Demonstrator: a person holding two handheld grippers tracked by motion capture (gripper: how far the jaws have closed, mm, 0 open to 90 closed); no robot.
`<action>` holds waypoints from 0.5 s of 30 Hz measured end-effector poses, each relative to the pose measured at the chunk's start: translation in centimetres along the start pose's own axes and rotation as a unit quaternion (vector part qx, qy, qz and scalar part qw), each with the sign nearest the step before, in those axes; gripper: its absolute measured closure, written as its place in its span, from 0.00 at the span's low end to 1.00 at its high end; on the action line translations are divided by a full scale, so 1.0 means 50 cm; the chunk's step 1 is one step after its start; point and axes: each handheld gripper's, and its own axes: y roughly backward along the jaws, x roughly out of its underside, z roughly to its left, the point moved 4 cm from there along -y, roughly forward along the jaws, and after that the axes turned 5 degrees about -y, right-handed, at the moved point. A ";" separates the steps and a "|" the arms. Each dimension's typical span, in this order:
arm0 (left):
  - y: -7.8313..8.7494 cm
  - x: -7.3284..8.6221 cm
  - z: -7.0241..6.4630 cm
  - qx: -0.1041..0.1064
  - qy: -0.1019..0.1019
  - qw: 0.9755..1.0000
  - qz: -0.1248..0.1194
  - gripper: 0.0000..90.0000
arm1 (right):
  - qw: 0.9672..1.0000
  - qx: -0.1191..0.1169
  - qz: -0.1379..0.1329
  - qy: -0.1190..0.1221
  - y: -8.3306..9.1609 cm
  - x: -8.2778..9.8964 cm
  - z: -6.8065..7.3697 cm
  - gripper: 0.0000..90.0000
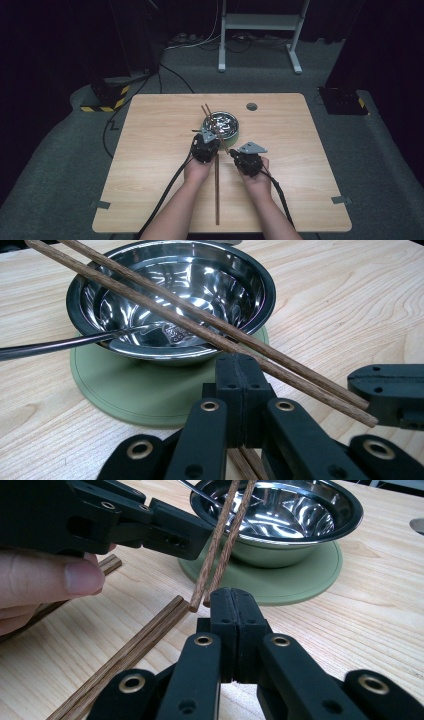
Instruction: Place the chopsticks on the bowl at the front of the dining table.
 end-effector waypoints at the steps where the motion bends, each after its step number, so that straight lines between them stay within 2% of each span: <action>1: 0.000 0.000 0.000 0.001 0.000 1.000 0.001 0.99 | 1.000 0.002 -0.002 0.000 0.000 -0.001 0.000 0.97; 3: 0.000 0.000 -0.001 0.000 -0.001 1.000 -0.001 0.99 | 1.000 0.011 -0.009 -0.001 -0.001 -0.003 -0.005 0.95; 7: 0.002 -0.003 0.000 0.001 -0.002 1.000 -0.004 0.99 | 1.000 0.003 -0.008 -0.015 -0.006 -0.007 -0.010 0.96; 15: 0.003 -0.004 0.001 -0.001 -0.003 1.000 -0.004 0.99 | 1.000 -0.002 -0.008 -0.009 -0.008 -0.008 -0.005 0.97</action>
